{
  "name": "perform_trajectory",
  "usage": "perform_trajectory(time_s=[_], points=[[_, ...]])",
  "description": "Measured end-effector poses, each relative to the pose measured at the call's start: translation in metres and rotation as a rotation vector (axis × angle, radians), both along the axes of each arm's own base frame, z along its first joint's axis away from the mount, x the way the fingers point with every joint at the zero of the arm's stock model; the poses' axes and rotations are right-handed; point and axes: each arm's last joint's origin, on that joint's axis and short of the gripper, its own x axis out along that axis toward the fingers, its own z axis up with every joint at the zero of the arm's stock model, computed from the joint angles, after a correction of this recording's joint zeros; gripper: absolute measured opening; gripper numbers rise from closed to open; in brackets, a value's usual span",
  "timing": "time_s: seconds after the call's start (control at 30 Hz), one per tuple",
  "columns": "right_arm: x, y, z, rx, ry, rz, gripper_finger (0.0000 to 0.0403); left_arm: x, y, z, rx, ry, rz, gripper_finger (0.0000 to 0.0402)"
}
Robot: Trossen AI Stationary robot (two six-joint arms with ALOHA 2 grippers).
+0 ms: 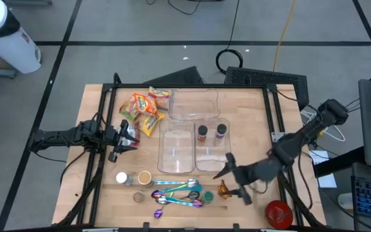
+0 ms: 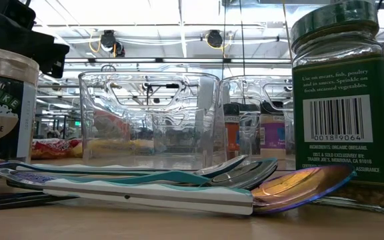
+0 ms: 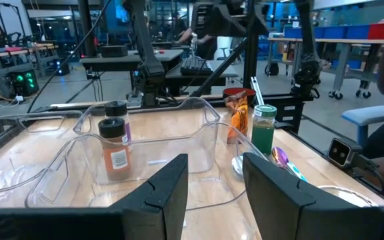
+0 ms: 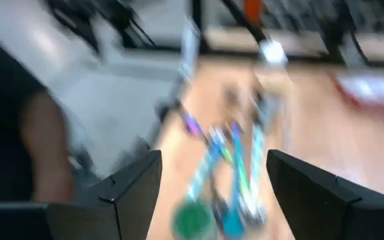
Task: Pick & Place Food Item
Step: Put the orange seasoning pack into the bottom right transparent bin
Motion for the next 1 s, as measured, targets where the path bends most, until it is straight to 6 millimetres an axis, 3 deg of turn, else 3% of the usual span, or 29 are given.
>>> perform_trajectory(time_s=[0.17, 0.4, 0.57, 1.0], points=[[0.017, 0.017, 0.011, 0.127, 0.362, -0.173, 0.0263, 0.0, 0.0, 0.0, 0.0, 0.0, 0.0, 0.0152], [0.019, 0.019, -0.016, 0.267, 0.741, -0.371, 0.0263, 0.0, 0.0, 0.0, 0.0, 0.0, 0.0, 0.0152], [0.014, 0.013, -0.033, 0.294, 0.824, -0.521, 0.0263, 0.0, 0.0, 0.0, 0.0, 0.0, 0.0, 0.0152], [0.019, 0.017, -0.059, 0.364, 0.86, -0.482, 0.0237, 0.0, 0.0, 0.0, 0.0, 0.0, 0.0, 0.0152]])
